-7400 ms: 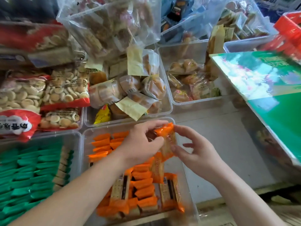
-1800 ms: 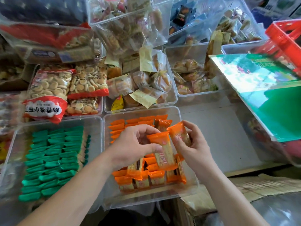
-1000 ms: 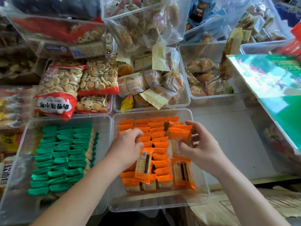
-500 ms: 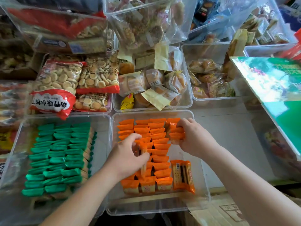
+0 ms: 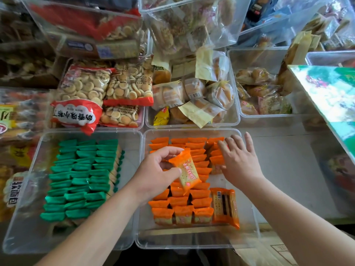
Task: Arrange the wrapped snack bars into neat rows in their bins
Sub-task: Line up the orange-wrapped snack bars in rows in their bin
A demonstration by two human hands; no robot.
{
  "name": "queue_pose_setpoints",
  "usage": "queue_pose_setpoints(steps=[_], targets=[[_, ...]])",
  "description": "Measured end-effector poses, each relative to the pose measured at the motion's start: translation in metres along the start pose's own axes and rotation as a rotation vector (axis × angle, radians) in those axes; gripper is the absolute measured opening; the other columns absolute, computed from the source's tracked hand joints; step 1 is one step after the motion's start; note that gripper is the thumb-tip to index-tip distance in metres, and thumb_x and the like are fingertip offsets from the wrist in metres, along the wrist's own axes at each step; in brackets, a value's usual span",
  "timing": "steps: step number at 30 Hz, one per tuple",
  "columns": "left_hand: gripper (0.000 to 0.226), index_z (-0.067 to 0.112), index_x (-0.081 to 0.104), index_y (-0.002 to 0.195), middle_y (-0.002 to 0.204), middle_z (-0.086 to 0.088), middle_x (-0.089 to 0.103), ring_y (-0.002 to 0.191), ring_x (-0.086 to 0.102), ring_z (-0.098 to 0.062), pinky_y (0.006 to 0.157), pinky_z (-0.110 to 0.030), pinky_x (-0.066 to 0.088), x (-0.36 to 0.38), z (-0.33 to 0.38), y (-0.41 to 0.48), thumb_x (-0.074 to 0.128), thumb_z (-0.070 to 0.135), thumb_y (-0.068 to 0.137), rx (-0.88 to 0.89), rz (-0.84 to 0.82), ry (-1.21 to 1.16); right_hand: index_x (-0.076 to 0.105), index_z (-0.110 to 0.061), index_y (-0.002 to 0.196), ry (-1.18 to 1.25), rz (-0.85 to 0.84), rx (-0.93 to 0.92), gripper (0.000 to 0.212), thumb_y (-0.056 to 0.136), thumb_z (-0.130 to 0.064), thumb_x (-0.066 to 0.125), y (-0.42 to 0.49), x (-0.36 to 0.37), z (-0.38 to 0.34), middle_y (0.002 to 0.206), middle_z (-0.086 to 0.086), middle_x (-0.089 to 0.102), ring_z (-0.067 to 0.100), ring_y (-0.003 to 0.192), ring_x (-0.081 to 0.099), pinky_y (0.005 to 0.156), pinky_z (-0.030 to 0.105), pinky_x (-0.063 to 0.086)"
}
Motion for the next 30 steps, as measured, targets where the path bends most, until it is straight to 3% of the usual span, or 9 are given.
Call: queue_pose_setpoints(steps=[2, 5, 7, 9, 15, 19, 23, 26, 30], targets=[[0.043, 0.040, 0.074, 0.113, 0.114, 0.007, 0.074, 0.105, 0.073, -0.016, 0.090, -0.045, 0.063, 0.004, 0.002, 0.002, 0.072, 0.002, 0.091, 0.007, -0.013, -0.029, 0.062, -0.017, 0.137, 0.150, 0.091, -0.035, 0.069, 0.076, -0.039, 0.086, -0.009, -0.018, 0.002, 0.135, 0.009, 0.063, 0.036, 0.138, 0.048, 0.124, 0.058, 0.023], [0.035, 0.039, 0.074, 0.114, 0.114, 0.005, 0.075, 0.109, 0.072, -0.018, 0.093, -0.044, 0.062, 0.016, 0.006, 0.005, 0.071, 0.009, 0.096, 0.010, -0.011, -0.096, 0.070, -0.022, 0.127, 0.639, 0.147, 0.023, 0.045, 0.087, -0.043, 0.076, -0.032, -0.053, 0.015, 0.121, -0.005, 0.069, 0.020, 0.117, 0.062, 0.100, 0.040, 0.052], [0.031, 0.037, 0.072, 0.118, 0.113, 0.005, 0.077, 0.110, 0.071, -0.017, 0.095, -0.042, 0.061, 0.028, 0.010, 0.005, 0.069, 0.013, 0.099, 0.013, -0.008, -0.155, 0.064, -0.031, 0.131, 1.036, -0.068, 0.153, 0.055, 0.085, -0.059, 0.071, -0.050, -0.050, 0.017, 0.118, -0.018, 0.068, 0.003, 0.109, 0.064, 0.091, 0.030, 0.056], [0.029, 0.034, 0.071, 0.120, 0.111, 0.004, 0.077, 0.108, 0.071, -0.018, 0.092, -0.040, 0.061, 0.043, 0.013, 0.002, 0.068, 0.013, 0.100, 0.023, 0.012, -0.218, 0.059, -0.036, 0.132, 1.313, -0.233, 0.265, 0.062, 0.077, -0.058, 0.078, -0.071, -0.041, 0.013, 0.112, -0.015, 0.072, 0.002, 0.102, 0.069, 0.087, 0.029, 0.059], [0.018, 0.021, 0.071, 0.110, 0.102, 0.004, 0.077, 0.098, 0.075, -0.019, 0.084, -0.038, 0.063, 0.076, 0.003, -0.005, 0.070, 0.007, 0.098, 0.015, 0.049, -0.228, 0.066, -0.016, 0.114, 1.784, -0.026, 0.618, 0.033, 0.085, -0.017, 0.082, -0.102, -0.033, 0.047, 0.098, 0.006, 0.079, 0.024, 0.092, 0.077, 0.082, 0.047, 0.064], [0.025, 0.032, 0.069, 0.113, 0.108, 0.012, 0.072, 0.090, 0.069, 0.000, 0.073, -0.014, 0.054, 0.075, -0.009, -0.007, 0.073, 0.014, 0.096, 0.030, 0.033, 0.081, 0.073, -0.023, 0.095, 1.323, 0.174, 0.451, 0.021, 0.081, -0.018, 0.087, -0.083, -0.062, 0.070, 0.089, -0.008, 0.074, 0.008, 0.085, 0.069, 0.076, 0.022, 0.058], [0.026, 0.036, 0.066, 0.117, 0.110, 0.015, 0.070, 0.090, 0.066, 0.002, 0.074, -0.012, 0.051, 0.055, -0.021, -0.015, 0.071, 0.019, 0.098, 0.007, 0.081, 0.115, 0.072, -0.029, 0.115, 0.623, -0.012, 0.055, 0.029, 0.087, -0.021, 0.078, -0.043, -0.061, 0.029, 0.107, -0.010, 0.064, 0.017, 0.099, 0.061, 0.080, 0.033, 0.053], [0.027, 0.038, 0.067, 0.118, 0.109, 0.019, 0.071, 0.094, 0.066, 0.002, 0.083, -0.020, 0.054, 0.044, -0.030, -0.021, 0.071, 0.021, 0.098, -0.014, 0.096, 0.138, 0.065, -0.026, 0.118, 0.486, -0.112, -0.010, 0.030, 0.090, -0.020, 0.072, -0.026, -0.034, 0.005, 0.112, -0.005, 0.062, 0.021, 0.104, 0.061, 0.080, 0.033, 0.053], [0.027, 0.041, 0.067, 0.116, 0.109, 0.020, 0.071, 0.099, 0.068, -0.002, 0.091, -0.027, 0.058, 0.034, -0.040, -0.028, 0.071, 0.022, 0.097, -0.035, 0.124, 0.121, 0.065, -0.022, 0.116, 0.360, -0.048, -0.050, 0.023, 0.093, -0.024, 0.067, -0.018, -0.017, -0.011, 0.116, 0.000, 0.058, 0.025, 0.112, 0.055, 0.076, 0.037, 0.053]])
Point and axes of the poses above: each hand's wrist, its own y-axis towards the middle knuckle, its own x-axis out of the palm, z = x × y, the point moved 10 cm from there along y, towards the middle knuckle
